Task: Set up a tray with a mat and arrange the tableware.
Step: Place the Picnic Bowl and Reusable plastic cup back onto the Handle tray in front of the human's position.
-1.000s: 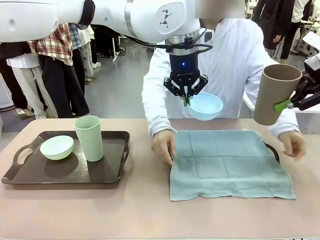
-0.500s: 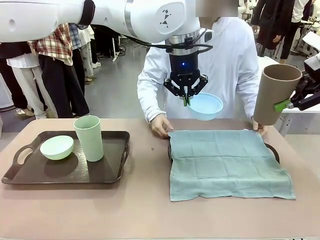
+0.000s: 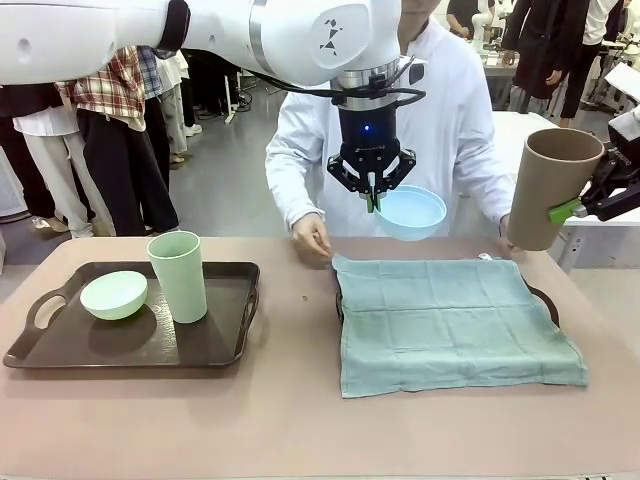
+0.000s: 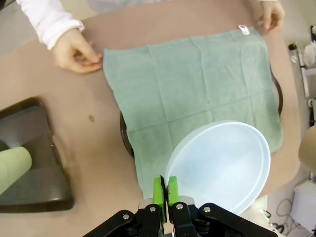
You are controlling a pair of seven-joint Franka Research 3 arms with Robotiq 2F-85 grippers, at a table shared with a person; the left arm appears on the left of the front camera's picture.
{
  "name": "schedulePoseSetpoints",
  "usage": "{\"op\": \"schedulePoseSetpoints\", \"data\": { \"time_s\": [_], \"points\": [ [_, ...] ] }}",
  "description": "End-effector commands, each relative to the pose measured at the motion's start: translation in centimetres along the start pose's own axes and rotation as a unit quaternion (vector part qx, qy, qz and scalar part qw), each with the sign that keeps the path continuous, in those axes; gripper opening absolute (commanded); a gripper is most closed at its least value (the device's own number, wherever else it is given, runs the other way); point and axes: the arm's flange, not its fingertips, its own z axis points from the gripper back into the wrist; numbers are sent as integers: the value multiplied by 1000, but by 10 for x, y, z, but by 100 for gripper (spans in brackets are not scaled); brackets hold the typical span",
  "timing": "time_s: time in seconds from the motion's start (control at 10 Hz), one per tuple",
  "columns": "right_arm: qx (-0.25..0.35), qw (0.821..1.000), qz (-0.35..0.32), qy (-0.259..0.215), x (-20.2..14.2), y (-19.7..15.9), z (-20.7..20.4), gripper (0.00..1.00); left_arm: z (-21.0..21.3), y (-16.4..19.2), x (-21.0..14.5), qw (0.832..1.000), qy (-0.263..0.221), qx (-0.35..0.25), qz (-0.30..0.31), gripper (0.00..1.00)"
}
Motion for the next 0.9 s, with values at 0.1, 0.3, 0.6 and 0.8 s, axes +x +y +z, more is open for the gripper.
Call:
{"op": "schedulePoseSetpoints", "data": {
  "time_s": [0.1, 0.3, 0.6, 0.8],
  "points": [
    [3, 1000, 1, -3, 2, 2, 1, 41, 4, 0, 0, 1000, -3, -2, -5, 0],
    [3, 1000, 1, -3, 2, 2, 1, 41, 4, 0, 0, 1000, -3, -2, -5, 0],
    [3, 1000, 1, -3, 2, 2, 1, 41, 4, 0, 0, 1000, -3, -2, -5, 0],
    [3, 1000, 1, -3, 2, 2, 1, 41, 0, 0, 0, 1000, 0, 0, 0, 4]
  ]
}}
